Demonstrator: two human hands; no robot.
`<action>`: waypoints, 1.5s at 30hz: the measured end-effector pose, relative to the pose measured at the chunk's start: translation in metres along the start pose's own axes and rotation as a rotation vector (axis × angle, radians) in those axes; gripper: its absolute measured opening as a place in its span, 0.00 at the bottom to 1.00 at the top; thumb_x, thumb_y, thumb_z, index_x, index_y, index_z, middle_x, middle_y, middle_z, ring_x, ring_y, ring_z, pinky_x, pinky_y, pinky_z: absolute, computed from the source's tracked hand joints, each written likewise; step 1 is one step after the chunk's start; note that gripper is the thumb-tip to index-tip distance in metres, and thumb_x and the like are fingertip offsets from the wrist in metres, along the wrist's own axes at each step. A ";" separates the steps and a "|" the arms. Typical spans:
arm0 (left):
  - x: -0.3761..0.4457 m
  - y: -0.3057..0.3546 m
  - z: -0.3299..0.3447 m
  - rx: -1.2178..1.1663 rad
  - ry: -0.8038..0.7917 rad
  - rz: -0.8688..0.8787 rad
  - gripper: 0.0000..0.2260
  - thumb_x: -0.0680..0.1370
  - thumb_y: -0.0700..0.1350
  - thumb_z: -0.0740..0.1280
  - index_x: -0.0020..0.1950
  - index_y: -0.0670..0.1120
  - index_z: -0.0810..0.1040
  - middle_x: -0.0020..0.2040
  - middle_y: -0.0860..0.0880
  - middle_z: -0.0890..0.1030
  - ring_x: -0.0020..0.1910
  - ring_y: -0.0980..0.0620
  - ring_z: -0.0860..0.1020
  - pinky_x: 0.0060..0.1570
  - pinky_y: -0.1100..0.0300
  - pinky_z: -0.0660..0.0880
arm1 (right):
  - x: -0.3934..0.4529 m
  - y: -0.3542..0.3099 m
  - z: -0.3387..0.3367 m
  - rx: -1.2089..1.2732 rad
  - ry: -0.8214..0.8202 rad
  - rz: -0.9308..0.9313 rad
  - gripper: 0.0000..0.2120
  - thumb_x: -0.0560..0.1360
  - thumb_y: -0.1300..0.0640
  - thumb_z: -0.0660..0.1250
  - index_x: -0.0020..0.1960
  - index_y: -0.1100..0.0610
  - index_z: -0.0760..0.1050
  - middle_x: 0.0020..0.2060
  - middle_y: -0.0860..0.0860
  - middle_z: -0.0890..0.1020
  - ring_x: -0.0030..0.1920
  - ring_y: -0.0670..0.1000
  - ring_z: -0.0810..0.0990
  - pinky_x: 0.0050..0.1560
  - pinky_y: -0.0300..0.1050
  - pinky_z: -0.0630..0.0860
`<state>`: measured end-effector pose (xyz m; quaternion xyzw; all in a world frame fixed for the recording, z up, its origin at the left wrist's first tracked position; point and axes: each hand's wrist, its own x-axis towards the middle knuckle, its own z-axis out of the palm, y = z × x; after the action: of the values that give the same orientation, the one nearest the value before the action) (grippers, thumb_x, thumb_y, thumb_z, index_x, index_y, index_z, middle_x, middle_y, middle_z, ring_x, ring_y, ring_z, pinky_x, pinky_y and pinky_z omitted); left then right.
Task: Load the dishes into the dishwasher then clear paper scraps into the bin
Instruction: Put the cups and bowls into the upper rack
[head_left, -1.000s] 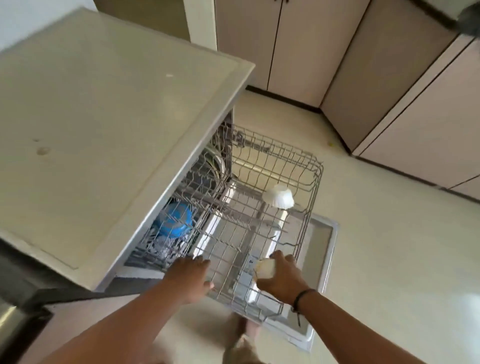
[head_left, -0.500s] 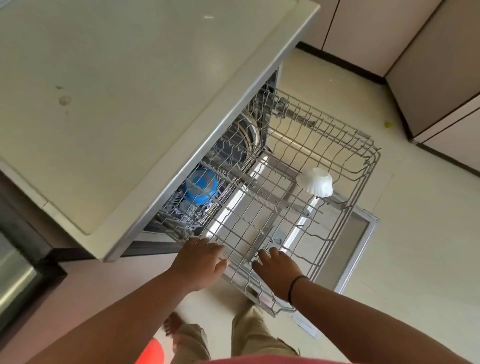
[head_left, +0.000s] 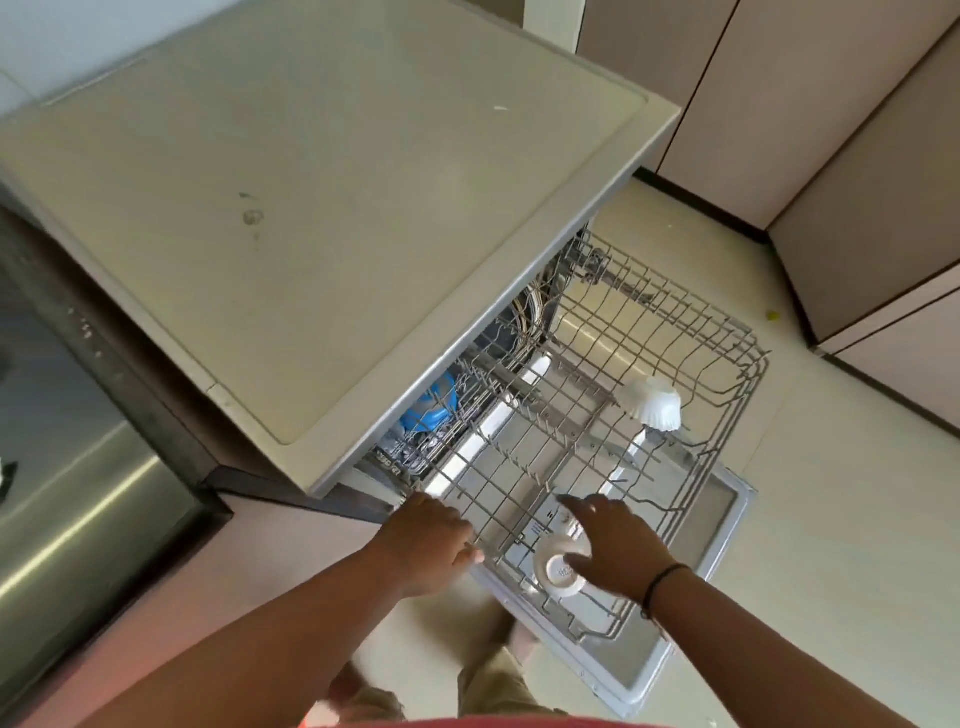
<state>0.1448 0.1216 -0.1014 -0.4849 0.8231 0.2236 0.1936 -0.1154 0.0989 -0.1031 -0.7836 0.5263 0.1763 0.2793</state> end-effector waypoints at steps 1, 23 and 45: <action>-0.004 0.001 -0.006 0.004 -0.003 0.013 0.18 0.79 0.59 0.54 0.54 0.48 0.76 0.51 0.47 0.80 0.52 0.46 0.77 0.57 0.50 0.68 | -0.005 -0.001 -0.010 0.028 0.054 0.039 0.33 0.74 0.44 0.65 0.75 0.44 0.55 0.66 0.51 0.70 0.65 0.53 0.69 0.63 0.47 0.70; -0.323 -0.166 -0.082 -0.313 0.956 -0.206 0.12 0.78 0.55 0.59 0.53 0.53 0.80 0.49 0.55 0.81 0.49 0.54 0.77 0.50 0.58 0.73 | -0.012 -0.408 -0.169 0.270 0.611 -0.479 0.21 0.71 0.42 0.70 0.61 0.42 0.69 0.54 0.41 0.76 0.57 0.45 0.74 0.58 0.41 0.68; -0.390 -0.260 0.013 -0.346 0.718 -0.896 0.37 0.74 0.72 0.43 0.79 0.55 0.43 0.79 0.51 0.40 0.76 0.50 0.34 0.72 0.50 0.33 | 0.148 -0.585 -0.173 0.480 0.394 -0.419 0.31 0.64 0.47 0.78 0.61 0.53 0.68 0.55 0.50 0.76 0.56 0.53 0.76 0.53 0.49 0.74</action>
<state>0.5534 0.2946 0.0501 -0.8543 0.5042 0.0732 -0.1031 0.4787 0.0538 0.0953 -0.8054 0.4246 -0.1670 0.3784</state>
